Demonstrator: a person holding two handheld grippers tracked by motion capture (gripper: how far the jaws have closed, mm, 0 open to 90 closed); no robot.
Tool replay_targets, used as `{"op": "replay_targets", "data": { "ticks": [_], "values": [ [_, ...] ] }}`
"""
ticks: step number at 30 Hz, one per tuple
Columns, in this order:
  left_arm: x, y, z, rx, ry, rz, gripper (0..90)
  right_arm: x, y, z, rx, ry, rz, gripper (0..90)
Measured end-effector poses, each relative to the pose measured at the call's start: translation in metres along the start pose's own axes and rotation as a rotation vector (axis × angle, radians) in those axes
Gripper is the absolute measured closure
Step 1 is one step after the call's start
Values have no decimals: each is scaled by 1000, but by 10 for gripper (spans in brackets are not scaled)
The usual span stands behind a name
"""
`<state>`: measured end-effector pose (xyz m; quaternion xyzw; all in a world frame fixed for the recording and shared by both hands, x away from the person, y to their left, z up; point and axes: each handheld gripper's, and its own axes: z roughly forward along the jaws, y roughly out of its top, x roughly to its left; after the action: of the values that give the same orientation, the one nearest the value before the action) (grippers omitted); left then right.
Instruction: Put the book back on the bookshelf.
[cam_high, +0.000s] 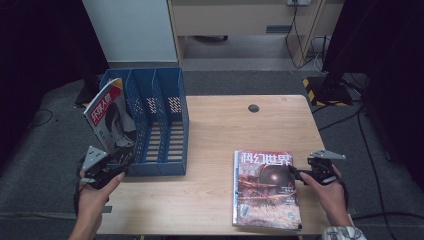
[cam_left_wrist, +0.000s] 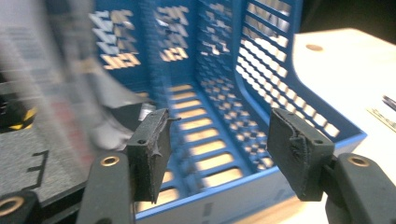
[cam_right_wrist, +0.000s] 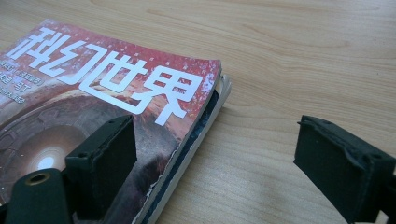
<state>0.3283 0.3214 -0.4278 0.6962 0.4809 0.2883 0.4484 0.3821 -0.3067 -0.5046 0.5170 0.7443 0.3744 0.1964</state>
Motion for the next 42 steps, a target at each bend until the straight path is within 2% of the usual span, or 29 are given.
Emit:
{"op": "replay_targets", "data": {
  "ticks": [4, 13, 17, 21, 24, 26, 28, 30, 34, 40, 42],
  "values": [
    [-23, 3, 16, 17, -48, 40, 379, 1, 1, -2, -10, 5, -10, 174],
    [-71, 5, 52, 49, -151, 74, 368, 3, 2, -9, -47, 0, -35, 307],
    [-97, 10, 65, 42, -204, 95, 366, 6, 1, -14, -59, -1, -47, 397],
    [-124, 16, 79, 34, -259, 101, 362, 10, 1, -16, -79, 12, -80, 528],
    [-141, 18, 92, 36, -293, 106, 361, 13, 0, -15, -79, 0, -107, 607],
    [-152, 17, 101, 45, -314, 99, 361, 13, 0, -14, -82, 6, -114, 630],
    [-162, 17, 110, 52, -338, 78, 361, 15, 0, -13, -77, 20, -118, 634],
    [-172, 18, 118, 63, -359, 75, 361, 16, 0, -12, -74, 31, -119, 628],
    [-188, 14, 133, 91, -383, 71, 359, 19, -1, -6, -52, 58, -127, 554],
    [-206, -2, 142, 138, -434, 98, 346, 23, -3, 2, -3, 84, -109, 455],
    [-212, -10, 143, 159, -452, 112, 343, 25, -3, 4, -7, 92, -103, 442]
  ]
}}
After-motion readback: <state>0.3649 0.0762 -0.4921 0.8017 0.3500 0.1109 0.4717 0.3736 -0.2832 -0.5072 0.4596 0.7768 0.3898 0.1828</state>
